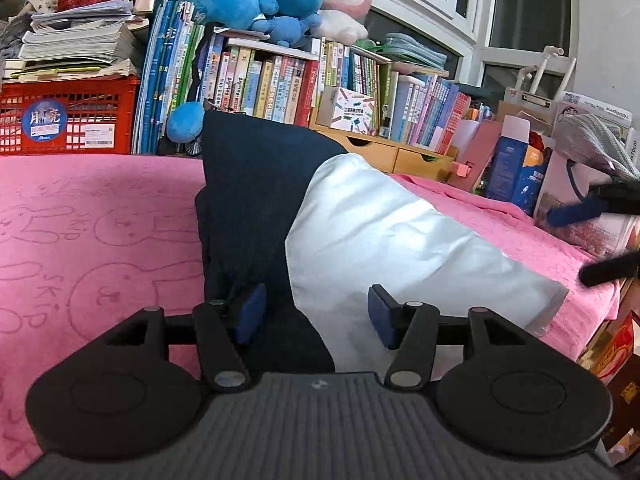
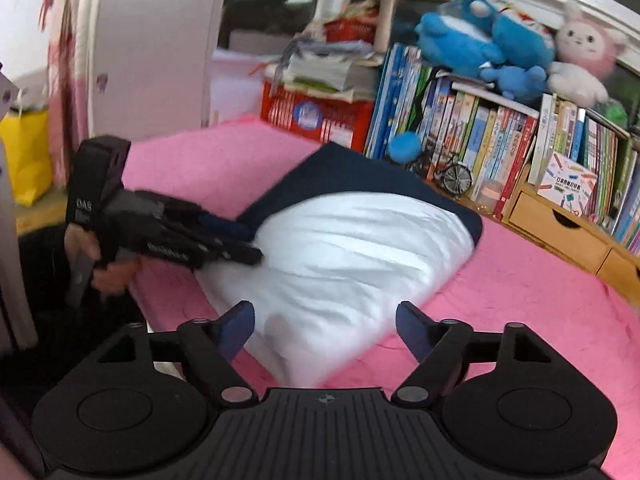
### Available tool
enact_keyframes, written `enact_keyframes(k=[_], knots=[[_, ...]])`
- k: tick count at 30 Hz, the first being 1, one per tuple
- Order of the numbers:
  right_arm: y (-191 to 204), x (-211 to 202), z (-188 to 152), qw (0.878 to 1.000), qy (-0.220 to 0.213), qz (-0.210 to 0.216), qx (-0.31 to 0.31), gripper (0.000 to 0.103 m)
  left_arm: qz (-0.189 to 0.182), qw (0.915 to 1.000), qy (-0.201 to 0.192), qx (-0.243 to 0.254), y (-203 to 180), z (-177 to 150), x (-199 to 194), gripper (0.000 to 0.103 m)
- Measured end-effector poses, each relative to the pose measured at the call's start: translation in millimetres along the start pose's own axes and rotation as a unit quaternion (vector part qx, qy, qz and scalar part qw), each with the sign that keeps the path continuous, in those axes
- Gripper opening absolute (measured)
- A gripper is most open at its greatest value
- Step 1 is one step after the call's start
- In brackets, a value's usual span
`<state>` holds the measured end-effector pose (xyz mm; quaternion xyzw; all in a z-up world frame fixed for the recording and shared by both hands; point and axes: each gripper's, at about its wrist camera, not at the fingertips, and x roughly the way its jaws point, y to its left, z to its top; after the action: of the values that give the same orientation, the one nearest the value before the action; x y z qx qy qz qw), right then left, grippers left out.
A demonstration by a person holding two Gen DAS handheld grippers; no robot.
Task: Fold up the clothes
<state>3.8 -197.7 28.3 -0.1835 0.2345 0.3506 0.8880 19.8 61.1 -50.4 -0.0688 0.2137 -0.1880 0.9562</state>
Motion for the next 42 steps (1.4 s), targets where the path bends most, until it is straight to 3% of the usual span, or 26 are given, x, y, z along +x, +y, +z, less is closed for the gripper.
enact_keyframes(k=[4, 6, 8, 10, 17, 19, 22, 24, 26, 27, 28, 30, 32, 33, 34, 37, 38, 39, 42], knots=[[27.8, 29.7, -16.5, 0.999, -0.023, -0.037, 0.008, 0.079, 0.001, 1.0, 0.007, 0.005, -1.9, 1.6, -0.9, 0.057], [30.1, 40.1, -23.4, 0.995, -0.037, -0.088, 0.019, 0.079, 0.002, 0.9999, 0.012, 0.01, -2.4, 2.4, -1.6, 0.057], [27.2, 45.7, -32.2, 0.989, -0.048, -0.138, 0.019, 0.089, -0.002, 0.9998, 0.017, 0.009, -2.1, 3.4, -1.8, 0.057], [22.5, 45.5, -43.0, 0.982, -0.05, -0.181, 0.02, 0.091, -0.013, 0.9996, 0.024, 0.005, -1.0, 4.1, -1.5, 0.055], [20.5, 27.5, -69.1, 0.977, -0.024, -0.212, -0.003, 0.092, -0.026, 0.9993, 0.027, -0.006, 9.6, 3.1, -3.9, 0.046], [33.8, 27.4, -72.3, 0.969, -0.028, -0.239, -0.05, 0.093, -0.028, 0.9992, 0.028, -0.008, 12.7, 3.6, -4.3, 0.044], [59.8, 35.1, -75.3, 0.946, -0.038, -0.289, -0.141, 0.095, -0.023, 0.9993, 0.029, -0.005, 13.9, 3.8, -6.8, 0.043], [56.6, 26.3, -69.8, 0.963, -0.036, -0.246, -0.104, 0.093, -0.019, 0.9994, 0.029, 0.001, 14.1, 4.0, -8.9, 0.043], [35.2, 4.0, -62.3, 0.986, -0.064, -0.151, -0.003, 0.093, -0.021, 0.9993, 0.029, 0.007, 14.2, 3.0, -11.8, 0.043], [19.7, -4.5, -60.3, 0.99, -0.075, -0.107, 0.053, 0.093, -0.022, 0.9993, 0.028, 0.01, 13.9, 2.3, -13.1, 0.043], [4.1, -12.8, -58.4, 0.988, -0.087, -0.063, 0.108, 0.092, -0.024, 0.9992, 0.028, 0.013, 13.6, 1.6, -14.4, 0.043], [-21.5, -22.6, -54.3, 0.973, -0.128, -0.033, 0.191, 0.089, -0.027, 0.9991, 0.027, 0.019, 12.9, 0.2, -17.0, 0.048], [-31.0, -10.9, -43.6, 0.966, -0.136, -0.05, 0.216, 0.07, -0.025, 0.999, 0.029, 0.025, 9.9, 0.4, -18.6, 0.051], [-29.7, -1.5, -37.6, 0.966, -0.136, -0.059, 0.213, 0.059, -0.024, 0.9989, 0.03, 0.027, 8.5, 0.5, -19.4, 0.052], [-22.5, 11.8, -34.1, 0.97, -0.129, -0.06, 0.196, 0.054, -0.022, 0.9988, 0.032, 0.028, 7.9, 1.1, -21.0, 0.052], [4.5, 52.8, -25.5, 0.984, -0.096, -0.068, 0.13, 0.048, -0.01, 0.9988, 0.043, 0.023, 8.6, 7.2, -31.2, 0.055], [14.4, 63.7, -27.2, 0.988, -0.083, -0.079, 0.102, 0.048, 0.005, 0.9989, 0.042, 0.021, 6.7, 12.2, -35.8, 0.068], [25.7, 73.5, -31.0, 0.99, -0.074, -0.091, 0.075, 0.048, 0.019, 0.9988, 0.039, 0.021, 4.6, 17.2, -40.5, 0.074], [48.1, 84.6, -42.7, 0.99, -0.076, -0.109, 0.051, 0.049, 0.012, 0.9984, -0.016, 0.053, -18.5, 36.4, -56.5, 0.082]])
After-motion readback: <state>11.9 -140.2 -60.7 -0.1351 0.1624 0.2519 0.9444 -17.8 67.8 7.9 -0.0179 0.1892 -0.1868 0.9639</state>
